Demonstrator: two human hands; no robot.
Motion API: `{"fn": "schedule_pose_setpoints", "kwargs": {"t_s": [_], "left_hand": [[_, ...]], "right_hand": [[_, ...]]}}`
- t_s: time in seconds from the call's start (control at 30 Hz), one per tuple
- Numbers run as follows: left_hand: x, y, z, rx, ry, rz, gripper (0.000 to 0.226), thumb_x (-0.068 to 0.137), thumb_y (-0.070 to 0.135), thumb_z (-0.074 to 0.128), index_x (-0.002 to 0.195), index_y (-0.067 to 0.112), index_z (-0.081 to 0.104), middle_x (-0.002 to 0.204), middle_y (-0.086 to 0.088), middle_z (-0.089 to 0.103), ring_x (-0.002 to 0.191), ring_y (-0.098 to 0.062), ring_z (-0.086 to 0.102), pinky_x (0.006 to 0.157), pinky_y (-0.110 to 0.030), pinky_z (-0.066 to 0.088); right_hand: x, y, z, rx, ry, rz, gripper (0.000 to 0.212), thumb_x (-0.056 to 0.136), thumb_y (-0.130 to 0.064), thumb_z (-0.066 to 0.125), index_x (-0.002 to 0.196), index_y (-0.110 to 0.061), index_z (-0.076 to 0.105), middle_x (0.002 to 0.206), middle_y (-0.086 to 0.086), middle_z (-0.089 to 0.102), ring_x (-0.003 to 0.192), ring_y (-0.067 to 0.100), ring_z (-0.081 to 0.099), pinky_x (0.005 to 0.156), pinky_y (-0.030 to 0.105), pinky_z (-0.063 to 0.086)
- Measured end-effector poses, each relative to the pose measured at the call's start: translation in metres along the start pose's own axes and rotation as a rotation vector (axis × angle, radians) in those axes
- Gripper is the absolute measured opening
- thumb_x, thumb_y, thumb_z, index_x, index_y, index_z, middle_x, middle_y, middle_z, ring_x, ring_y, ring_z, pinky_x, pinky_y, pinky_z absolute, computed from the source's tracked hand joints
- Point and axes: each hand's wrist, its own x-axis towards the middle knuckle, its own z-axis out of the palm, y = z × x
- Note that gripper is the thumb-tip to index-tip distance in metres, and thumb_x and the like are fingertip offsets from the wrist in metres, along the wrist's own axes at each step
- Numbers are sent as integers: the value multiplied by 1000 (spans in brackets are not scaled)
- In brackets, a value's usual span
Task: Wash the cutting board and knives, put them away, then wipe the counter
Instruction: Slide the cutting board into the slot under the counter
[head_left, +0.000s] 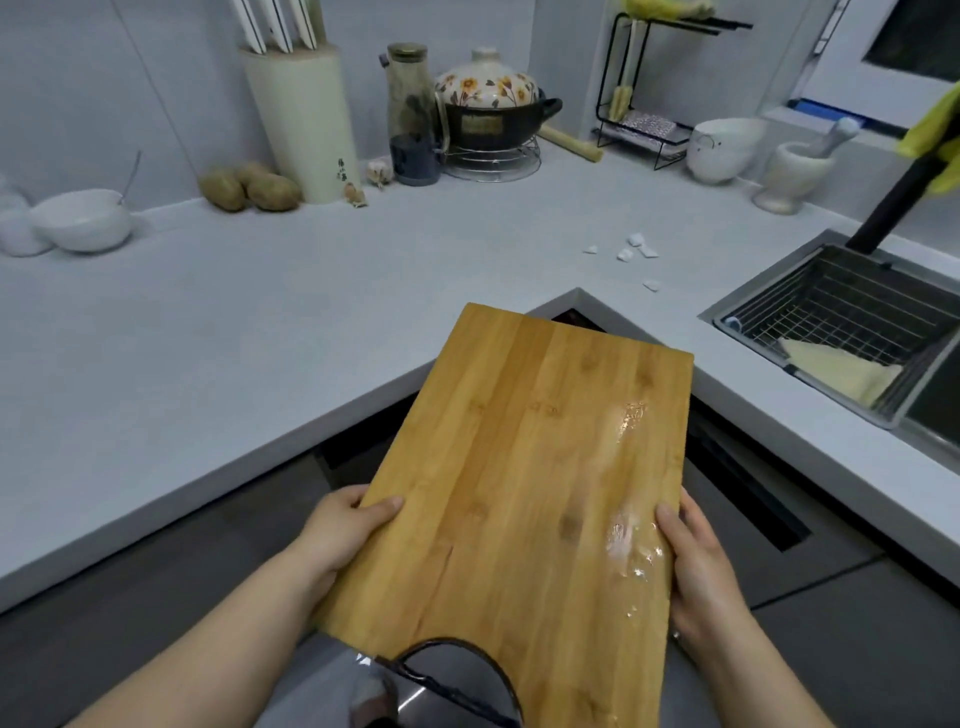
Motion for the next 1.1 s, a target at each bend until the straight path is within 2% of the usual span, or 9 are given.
{"fn": "schedule_pose_setpoints", "kwargs": {"t_s": [0.2,0.43,0.53,0.6,0.73,0.83,0.93,1.03,1.1], "left_hand": [[-3,-25,22,-161,-110,-65,26,85,19,62,109,10,58,83,0,63,75,-15,59,58,-23,44],[2,-49,41,-249,-137,-134,5,85,11,61,84,15,58,70,4,64,61,-11,60,40,-9,44],[13,-56,41,-270,-134,-167,12,87,12,59,98,11,57,80,1,61,69,-11,57,45,-13,45],[24,-66,42,-293,-120,-201,20,87,12,59,106,6,57,83,-1,61,71,-13,57,54,-20,44],[43,-92,41,-339,-82,-274,23,85,13,60,106,3,60,99,-13,66,81,-23,61,63,-29,47],[58,-111,40,-379,-46,-318,8,86,13,60,94,12,59,88,-5,64,76,-18,60,59,-27,44],[75,-128,42,-392,-7,-338,11,86,13,60,96,9,60,83,-1,63,73,-15,59,57,-25,43],[101,-148,44,-416,45,-372,14,85,11,60,99,8,60,84,-1,63,76,-16,59,59,-26,44],[118,-164,48,-427,73,-403,19,84,11,62,102,7,62,88,-3,64,82,-21,60,67,-30,47]], "right_hand": [[-6,13,-37,-74,56,-1,33,94,-16,45,126,-23,52,106,5,65,70,8,71,59,29,59],[-1,23,-51,-160,71,31,29,95,-14,42,97,-34,62,80,-6,74,66,6,70,52,21,56],[13,30,-44,-215,64,62,25,95,-15,42,103,-31,60,83,-5,73,69,9,70,56,24,58],[25,35,-35,-261,50,77,26,96,-15,43,111,-30,56,96,0,69,82,16,67,69,33,56],[52,47,-19,-327,6,93,21,90,-26,53,110,-35,56,110,3,65,94,21,64,80,38,53],[75,61,-10,-380,-51,157,65,65,-53,71,123,-31,53,115,5,65,94,20,68,71,29,59],[104,84,-1,-391,-99,217,72,65,-53,72,128,-27,50,117,6,64,92,20,68,62,26,59],[139,115,2,-377,-95,277,42,90,-29,53,131,-24,47,123,8,60,101,24,63,76,35,53],[160,133,5,-382,-96,317,41,93,-21,46,134,-23,44,126,10,58,108,26,59,85,38,50]]}}
